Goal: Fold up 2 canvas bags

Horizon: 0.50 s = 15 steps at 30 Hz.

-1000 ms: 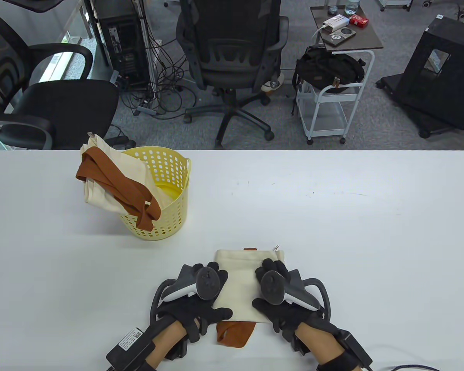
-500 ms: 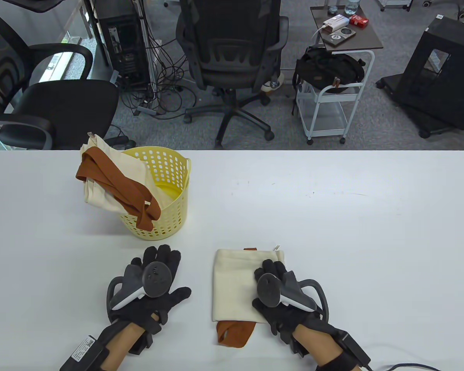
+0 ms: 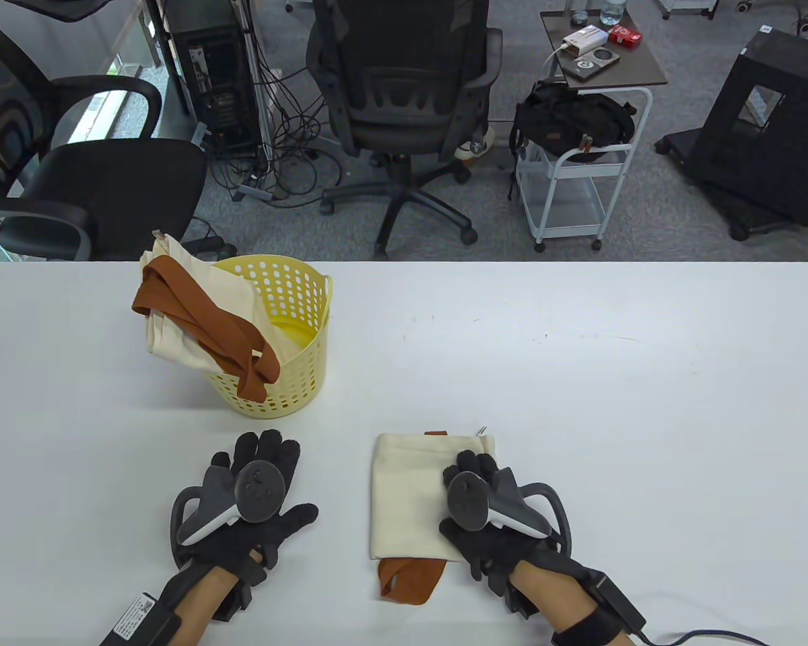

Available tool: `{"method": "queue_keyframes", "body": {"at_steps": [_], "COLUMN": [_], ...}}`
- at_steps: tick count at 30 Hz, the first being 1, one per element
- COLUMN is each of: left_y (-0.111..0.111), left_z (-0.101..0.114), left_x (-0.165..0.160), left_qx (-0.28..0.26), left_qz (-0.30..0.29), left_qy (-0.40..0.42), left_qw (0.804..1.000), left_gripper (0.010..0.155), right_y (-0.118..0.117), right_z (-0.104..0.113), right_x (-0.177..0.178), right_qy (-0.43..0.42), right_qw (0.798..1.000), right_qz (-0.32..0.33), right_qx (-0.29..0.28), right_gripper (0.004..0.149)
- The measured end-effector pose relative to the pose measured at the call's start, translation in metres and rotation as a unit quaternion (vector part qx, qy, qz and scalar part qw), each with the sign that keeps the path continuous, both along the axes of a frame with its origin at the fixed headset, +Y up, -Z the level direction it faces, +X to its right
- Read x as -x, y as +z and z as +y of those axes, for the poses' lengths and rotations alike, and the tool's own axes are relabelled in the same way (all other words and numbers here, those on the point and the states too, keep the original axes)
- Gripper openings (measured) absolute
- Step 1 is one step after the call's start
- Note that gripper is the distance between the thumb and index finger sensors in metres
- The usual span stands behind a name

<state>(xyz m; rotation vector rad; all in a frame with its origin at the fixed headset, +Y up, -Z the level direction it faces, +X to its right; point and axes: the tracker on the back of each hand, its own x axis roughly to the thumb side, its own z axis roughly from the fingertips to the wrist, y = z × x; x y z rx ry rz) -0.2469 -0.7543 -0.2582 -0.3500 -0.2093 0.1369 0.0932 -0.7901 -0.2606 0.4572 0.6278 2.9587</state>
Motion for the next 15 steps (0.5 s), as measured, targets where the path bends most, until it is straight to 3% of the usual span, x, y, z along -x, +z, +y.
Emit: {"method": "queue_keyframes", "body": {"at_steps": [8,15], "left_y": [0.001,-0.001], "left_z": [0.004,0.005], "left_x": [0.005,0.011], "left_qx": [-0.009,-0.01], "left_qz": [0.006,0.017], "left_qy": [-0.001,0.003], "left_qw": [1.0,1.0], "left_gripper": [0.093,0.092], "right_y": [-0.034,-0.115], "right_z": [-0.004,-0.005], "right_x": [-0.024,-0.089], "right_qy": [0.014,0.02], "right_qw": [0.999,0.992], "right_qz": [-0.01,-0.109], "right_qx": [0.031,0.062], "right_gripper": [0.071,0.072]}}
